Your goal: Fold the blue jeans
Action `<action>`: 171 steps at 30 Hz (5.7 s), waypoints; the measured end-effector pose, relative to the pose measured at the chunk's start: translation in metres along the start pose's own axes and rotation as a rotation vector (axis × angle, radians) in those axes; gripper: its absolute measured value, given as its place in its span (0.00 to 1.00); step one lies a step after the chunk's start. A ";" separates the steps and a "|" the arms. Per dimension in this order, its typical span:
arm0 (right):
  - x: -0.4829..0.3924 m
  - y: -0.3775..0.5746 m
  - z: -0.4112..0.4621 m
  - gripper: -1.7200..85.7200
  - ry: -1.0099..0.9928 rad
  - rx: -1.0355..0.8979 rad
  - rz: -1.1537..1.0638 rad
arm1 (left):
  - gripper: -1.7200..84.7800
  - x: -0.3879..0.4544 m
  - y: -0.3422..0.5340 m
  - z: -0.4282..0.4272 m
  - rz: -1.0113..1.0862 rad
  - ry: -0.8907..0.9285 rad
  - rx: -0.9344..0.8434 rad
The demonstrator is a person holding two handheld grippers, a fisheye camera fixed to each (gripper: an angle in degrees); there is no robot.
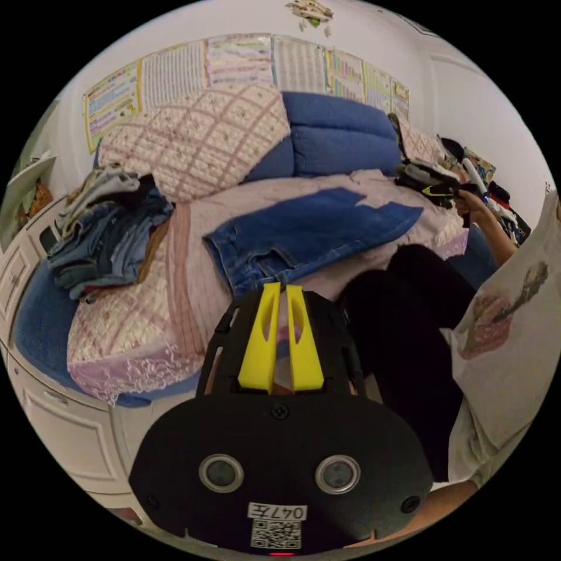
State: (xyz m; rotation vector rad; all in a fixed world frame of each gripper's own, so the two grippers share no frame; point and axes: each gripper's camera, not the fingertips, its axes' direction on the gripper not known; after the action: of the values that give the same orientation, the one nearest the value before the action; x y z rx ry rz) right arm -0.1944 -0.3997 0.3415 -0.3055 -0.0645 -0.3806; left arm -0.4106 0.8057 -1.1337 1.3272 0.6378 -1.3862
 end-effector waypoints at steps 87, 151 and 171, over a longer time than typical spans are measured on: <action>-0.149 0.185 0.036 0.02 0.060 -0.033 -0.081 | 0.06 -0.110 0.203 0.201 -0.138 -0.075 -0.114; -0.332 0.312 -0.188 0.02 -0.015 0.245 -0.400 | 0.11 -0.117 0.155 -0.085 -0.701 0.076 0.156; -0.364 0.195 -0.245 0.08 0.235 -0.004 -0.748 | 0.05 -0.025 0.026 -0.181 -0.563 0.069 0.366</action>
State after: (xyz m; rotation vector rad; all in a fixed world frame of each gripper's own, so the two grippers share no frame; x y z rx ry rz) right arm -0.4576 -0.1727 0.0100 -0.2303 0.0568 -1.1554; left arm -0.3255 0.9691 -1.1468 1.5558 0.8786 -1.9891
